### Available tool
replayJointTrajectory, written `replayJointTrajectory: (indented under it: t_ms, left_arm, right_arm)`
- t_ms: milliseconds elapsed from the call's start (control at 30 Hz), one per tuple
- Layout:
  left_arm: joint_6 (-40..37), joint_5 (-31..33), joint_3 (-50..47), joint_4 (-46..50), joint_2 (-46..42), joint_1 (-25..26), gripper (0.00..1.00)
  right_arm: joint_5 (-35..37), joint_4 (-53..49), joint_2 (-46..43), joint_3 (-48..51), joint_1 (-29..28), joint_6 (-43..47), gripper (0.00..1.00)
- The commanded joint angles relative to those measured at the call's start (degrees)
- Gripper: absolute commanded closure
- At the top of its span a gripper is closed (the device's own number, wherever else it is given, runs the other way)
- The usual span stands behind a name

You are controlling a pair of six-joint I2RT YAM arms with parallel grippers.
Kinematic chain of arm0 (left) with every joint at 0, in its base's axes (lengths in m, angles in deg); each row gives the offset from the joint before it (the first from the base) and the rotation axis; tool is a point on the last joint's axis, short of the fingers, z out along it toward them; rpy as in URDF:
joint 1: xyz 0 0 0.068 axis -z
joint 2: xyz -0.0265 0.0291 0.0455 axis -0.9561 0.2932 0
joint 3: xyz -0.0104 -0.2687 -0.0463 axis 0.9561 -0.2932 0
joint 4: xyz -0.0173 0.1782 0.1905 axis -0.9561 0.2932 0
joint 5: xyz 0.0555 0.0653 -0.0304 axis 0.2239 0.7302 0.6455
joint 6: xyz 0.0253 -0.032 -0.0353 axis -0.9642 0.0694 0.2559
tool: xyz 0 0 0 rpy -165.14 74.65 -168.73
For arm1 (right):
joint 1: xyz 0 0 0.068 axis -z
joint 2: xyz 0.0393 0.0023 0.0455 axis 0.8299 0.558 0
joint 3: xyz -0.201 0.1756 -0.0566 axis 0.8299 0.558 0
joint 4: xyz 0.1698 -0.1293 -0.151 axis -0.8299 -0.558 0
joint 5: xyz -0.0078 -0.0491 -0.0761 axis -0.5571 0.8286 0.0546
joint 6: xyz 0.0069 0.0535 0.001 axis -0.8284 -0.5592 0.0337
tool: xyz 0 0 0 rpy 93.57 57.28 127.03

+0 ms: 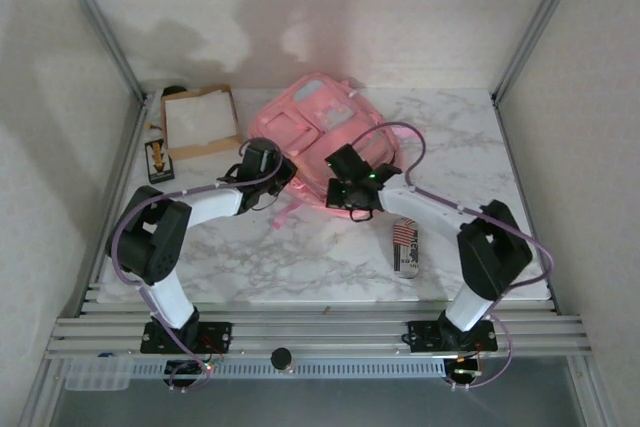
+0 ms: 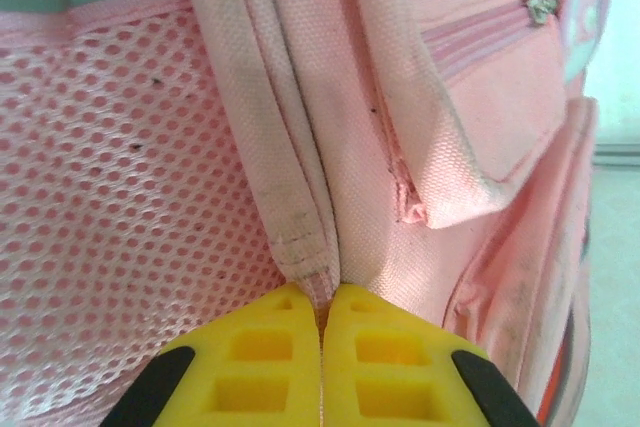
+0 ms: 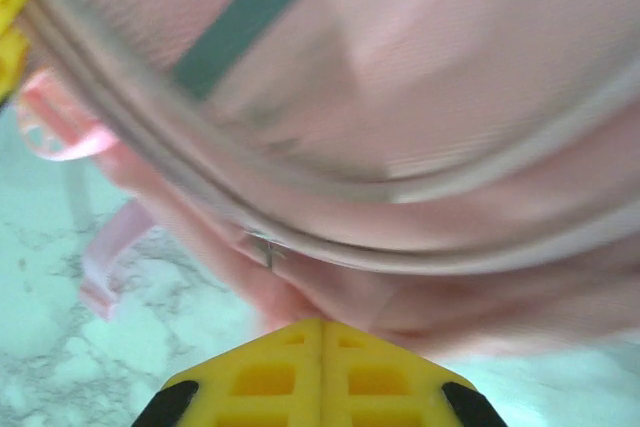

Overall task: Pack the student bag
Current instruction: Zip the student bag at the top-center of the table.

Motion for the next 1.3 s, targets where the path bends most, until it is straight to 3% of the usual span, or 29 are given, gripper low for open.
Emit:
replayJointTrajectory:
  t_ms: [0, 100, 167, 300, 433, 500, 733, 900, 1267]
  left_arm:
    - [-4.3, 6.3, 3.2, 3.6, 0.0, -4.5, 1.00]
    - [-6.3, 5.3, 4.8, 6.0, -0.7, -5.3, 0.98]
    - [-5.8, 2.1, 3.8, 4.2, -2.1, -5.1, 0.90]
    - [-3.5, 0.2, 2.1, 1.9, -2.7, -4.0, 0.85]
    - [-2.7, 1.3, 0.0, 2.1, -4.4, -4.0, 0.85]
    - [-2.1, 1.3, -1.1, 0.8, -5.1, -4.0, 0.84]
    - [-2.8, 0.3, 0.0, 1.6, -3.2, -4.1, 0.84]
    - [-2.6, -0.3, -0.7, 0.6, -2.6, -4.1, 0.84]
    - [-1.6, -1.2, -2.1, -1.5, -0.9, -4.0, 0.86]
  right_arm:
    - [2.6, -7.5, -3.8, 1.6, 4.5, 3.3, 1.00]
    - [2.5, -8.3, -5.1, 1.0, 5.2, 5.4, 1.00]
    - [-4.7, -4.4, -5.1, 1.2, 4.9, 8.4, 1.00]
    - [-3.3, -5.5, 1.0, -5.2, -2.4, 4.8, 1.00]
    - [-0.8, -7.3, 8.9, -14.0, -7.8, 0.7, 0.72]
    - [0.6, -7.6, 11.7, -17.1, -8.9, -1.0, 0.65]
    - [8.0, -14.3, 21.4, -28.7, -10.9, -4.9, 0.59]
    - [8.5, -15.2, 22.2, -28.6, -10.8, -6.5, 0.60]
    - [2.9, -8.7, 26.8, -26.9, -8.9, -6.2, 0.68]
